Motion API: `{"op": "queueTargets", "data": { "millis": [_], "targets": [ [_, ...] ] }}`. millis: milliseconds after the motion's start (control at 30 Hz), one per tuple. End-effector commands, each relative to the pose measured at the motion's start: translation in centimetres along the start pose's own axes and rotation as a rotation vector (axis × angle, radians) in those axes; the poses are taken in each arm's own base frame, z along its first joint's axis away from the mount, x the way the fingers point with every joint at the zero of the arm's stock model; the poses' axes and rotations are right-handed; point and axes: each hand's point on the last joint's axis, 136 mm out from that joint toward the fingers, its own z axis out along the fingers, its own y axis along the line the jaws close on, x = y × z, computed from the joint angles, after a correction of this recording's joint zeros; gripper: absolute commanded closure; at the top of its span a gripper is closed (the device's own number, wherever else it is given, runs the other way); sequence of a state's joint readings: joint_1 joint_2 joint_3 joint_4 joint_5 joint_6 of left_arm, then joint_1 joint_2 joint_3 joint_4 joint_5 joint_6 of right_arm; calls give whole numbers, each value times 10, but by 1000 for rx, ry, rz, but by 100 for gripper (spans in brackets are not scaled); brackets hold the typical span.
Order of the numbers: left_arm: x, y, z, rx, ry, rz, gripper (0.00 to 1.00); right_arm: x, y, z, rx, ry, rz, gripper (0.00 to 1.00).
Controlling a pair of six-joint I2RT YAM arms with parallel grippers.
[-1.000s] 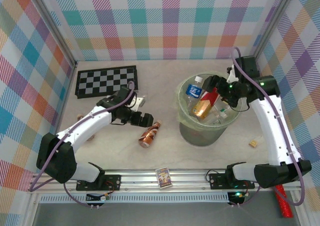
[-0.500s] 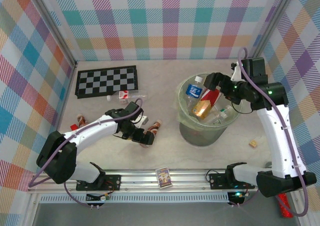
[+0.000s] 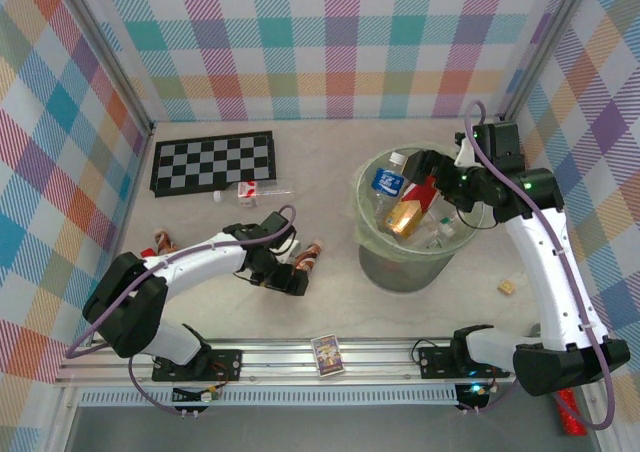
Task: Put the plastic bottles in the bin
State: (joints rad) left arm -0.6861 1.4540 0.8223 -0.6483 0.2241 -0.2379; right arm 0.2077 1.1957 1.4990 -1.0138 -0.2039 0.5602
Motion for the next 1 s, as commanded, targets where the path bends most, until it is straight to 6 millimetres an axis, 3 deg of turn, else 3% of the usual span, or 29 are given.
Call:
{"op": "queueTargets", "data": {
  "millis": [0, 200, 333, 500, 700, 800, 967],
  "targets": [
    [-7, -1, -1, -17, -18, -1, 28, -6, 9, -9, -48, -39, -18, 0],
    [-23, -7, -17, -23, -58, 16, 35, -7, 14, -15, -66, -52, -30, 0],
    [-44, -7, -40, -75, -130, 42, 37, -5, 32, -14, -165, -38, -47, 2],
    [-80, -5, -94, -148, -294, 71, 39, -4, 62, -4, -288, -14, -75, 4],
    [-105, 1, -159, -174, -475, 52, 41, -4, 111, 4, -405, 9, -151, 4],
    [-116, -13, -196, -82, -618, 58, 49, -3, 136, 14, -442, 34, -191, 4],
    [-131, -60, -248, 184, -836, 111, 54, 4, 178, 39, -491, 83, -251, 3]
  ]
}}
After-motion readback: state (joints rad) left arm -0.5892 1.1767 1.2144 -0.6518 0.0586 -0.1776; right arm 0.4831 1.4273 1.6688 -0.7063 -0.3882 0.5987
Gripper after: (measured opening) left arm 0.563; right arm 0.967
